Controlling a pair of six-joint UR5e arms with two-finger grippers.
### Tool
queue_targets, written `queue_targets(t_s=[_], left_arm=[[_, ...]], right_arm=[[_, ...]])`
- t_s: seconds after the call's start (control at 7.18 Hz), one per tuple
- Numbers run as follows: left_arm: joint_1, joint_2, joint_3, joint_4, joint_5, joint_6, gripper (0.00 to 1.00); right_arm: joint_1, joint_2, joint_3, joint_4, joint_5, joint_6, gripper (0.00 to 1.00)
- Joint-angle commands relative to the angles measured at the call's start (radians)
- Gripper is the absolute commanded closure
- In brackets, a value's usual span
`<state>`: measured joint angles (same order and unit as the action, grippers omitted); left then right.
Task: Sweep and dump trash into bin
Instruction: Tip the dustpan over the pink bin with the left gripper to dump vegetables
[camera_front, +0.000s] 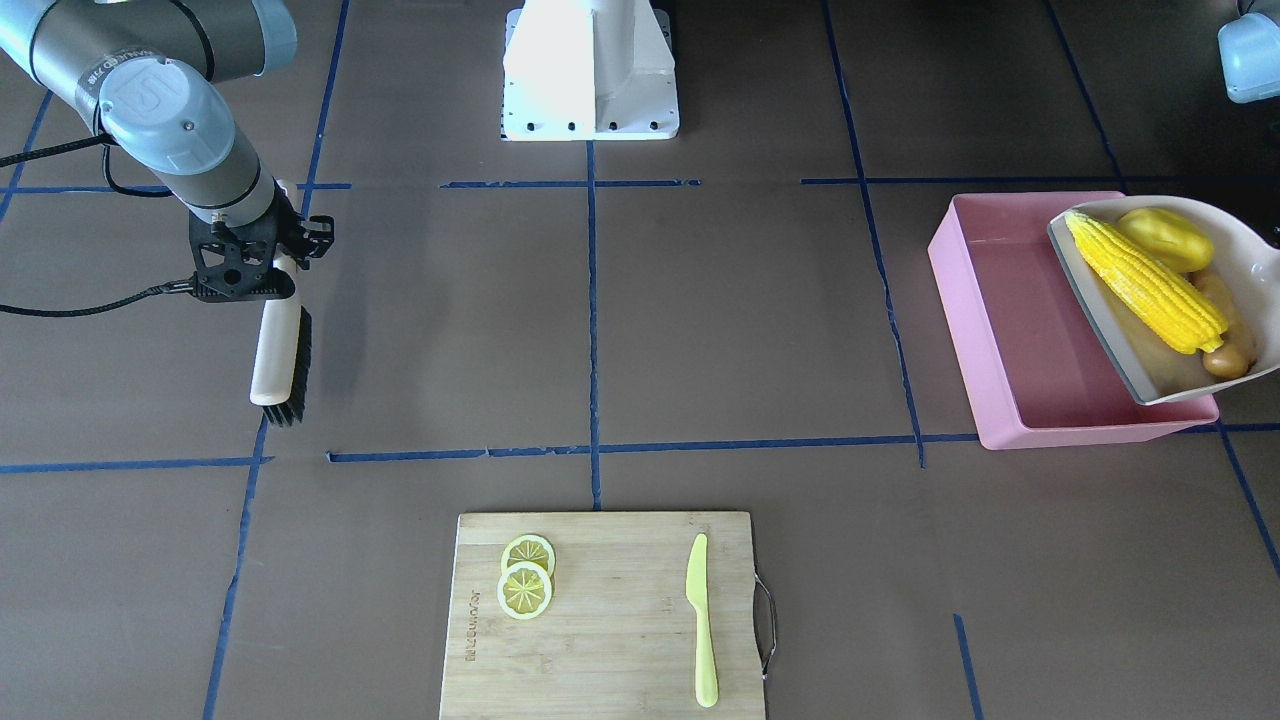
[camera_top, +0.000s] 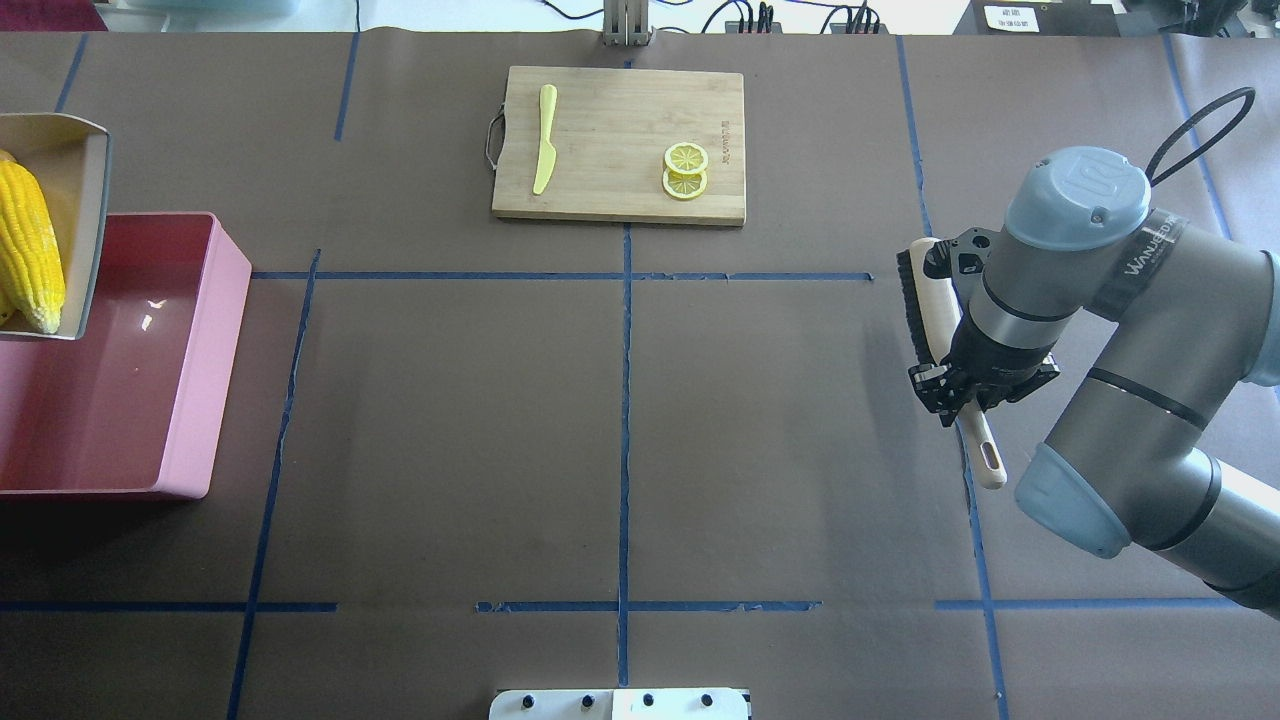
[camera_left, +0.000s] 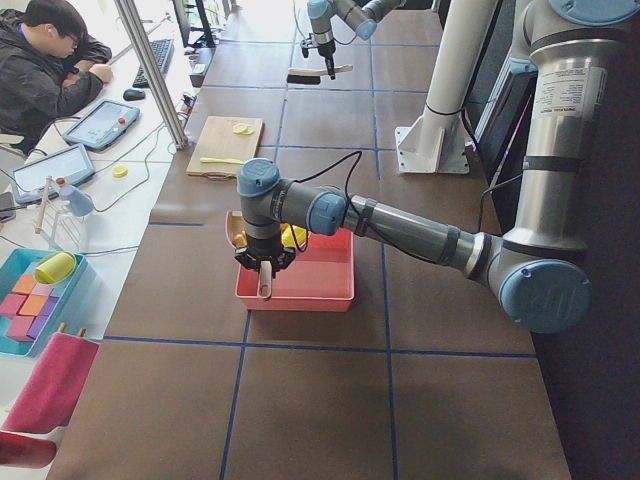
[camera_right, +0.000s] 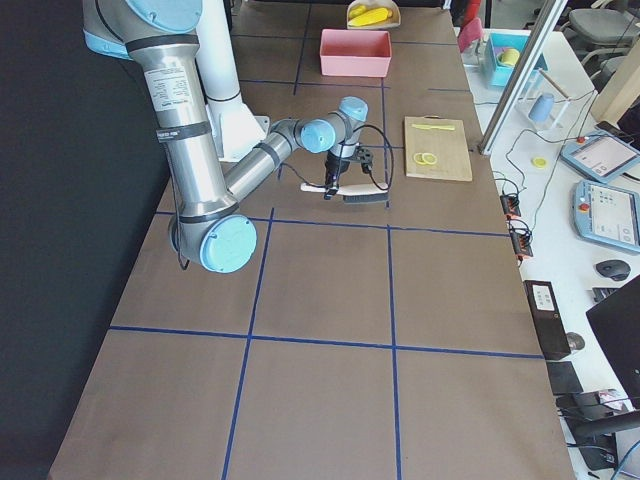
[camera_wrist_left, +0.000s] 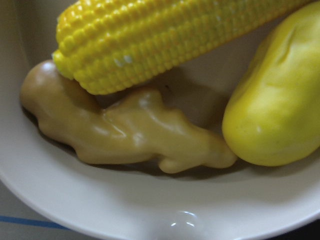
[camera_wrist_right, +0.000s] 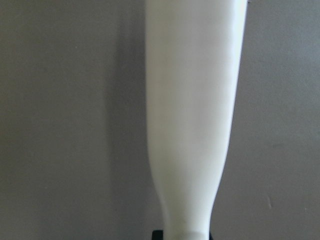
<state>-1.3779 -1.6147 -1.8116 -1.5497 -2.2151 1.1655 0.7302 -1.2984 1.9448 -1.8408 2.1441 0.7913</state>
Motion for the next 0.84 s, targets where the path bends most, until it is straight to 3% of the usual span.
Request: queue_targets(t_s=[0.0,0.28,0.7], left_arm=[[0.043,-0.002,-0.021,0.064,0.127,0.058,1.00],[0.046,-0.045,-0.076,0.278,0.275,0.152,1.00],[0.083,-0.050,-0.117,0.309,0.446,0.192,1.00]], right_arm=[[0.000,-0.005,0.003,0.000,-0.001,0.002,0.99],[0.000,-0.010,0.005,0.002,0.000,0.000,0.99],[0.000,-0.012,0.003,0.002,0.000,-0.001,0.99]])
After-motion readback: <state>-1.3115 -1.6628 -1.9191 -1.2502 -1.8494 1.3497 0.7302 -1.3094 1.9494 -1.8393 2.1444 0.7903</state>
